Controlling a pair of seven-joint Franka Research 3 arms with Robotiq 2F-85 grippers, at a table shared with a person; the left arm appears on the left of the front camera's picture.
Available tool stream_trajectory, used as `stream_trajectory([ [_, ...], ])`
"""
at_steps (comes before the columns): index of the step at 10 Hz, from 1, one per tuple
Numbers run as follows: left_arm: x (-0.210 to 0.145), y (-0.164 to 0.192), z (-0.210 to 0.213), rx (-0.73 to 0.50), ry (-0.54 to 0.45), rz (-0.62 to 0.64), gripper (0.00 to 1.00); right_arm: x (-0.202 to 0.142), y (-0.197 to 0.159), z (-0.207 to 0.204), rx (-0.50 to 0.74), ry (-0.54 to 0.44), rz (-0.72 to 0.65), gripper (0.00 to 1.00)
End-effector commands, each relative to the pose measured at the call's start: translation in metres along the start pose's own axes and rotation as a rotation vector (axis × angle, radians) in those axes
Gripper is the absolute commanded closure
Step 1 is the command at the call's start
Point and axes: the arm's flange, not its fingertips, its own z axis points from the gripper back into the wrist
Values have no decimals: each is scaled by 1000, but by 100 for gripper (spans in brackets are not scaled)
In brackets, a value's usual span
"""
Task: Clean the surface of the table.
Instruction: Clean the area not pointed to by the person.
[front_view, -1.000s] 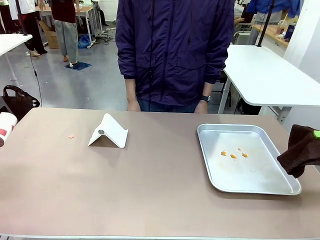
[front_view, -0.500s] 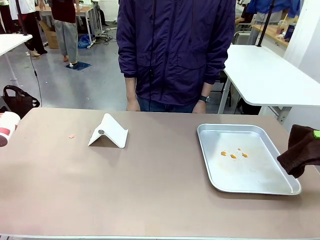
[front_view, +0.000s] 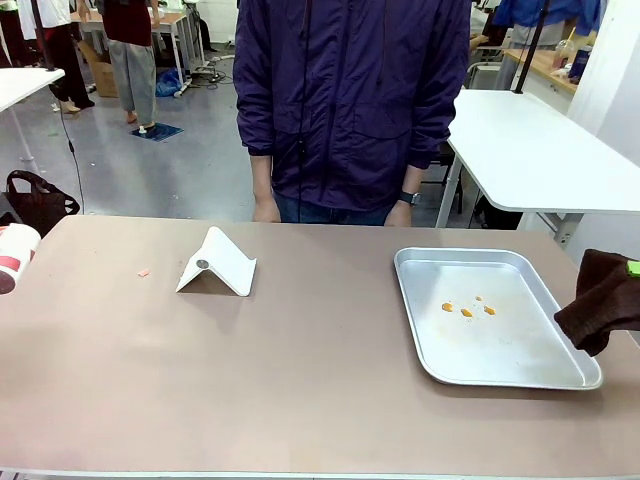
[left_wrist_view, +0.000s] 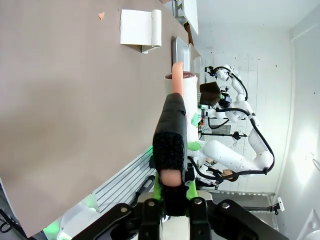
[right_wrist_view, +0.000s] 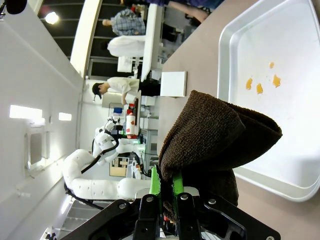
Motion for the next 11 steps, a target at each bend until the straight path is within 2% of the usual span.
stream_trajectory([
  [1, -2, -5, -2, -7, -17, 7, 80, -2, 7, 2, 2, 10, -6, 100],
  [3, -2, -5, -2, -7, -17, 7, 80, -2, 7, 2, 2, 10, -6, 100],
  [4, -2, -5, -2, -7, -17, 7, 80, 0, 0, 0, 0, 0, 0, 89],
  [5, -2, -5, -2, -7, -17, 7, 80, -9, 14, 15, -159, -34, 58, 89],
  [7, -2, -5, -2, -7, -17, 7, 80, 10, 30, -3, -348, -74, 183, 89],
  [11, -2, -5, -2, -7, -17, 7, 80, 55, 11, -59, -578, -19, 345, 89],
])
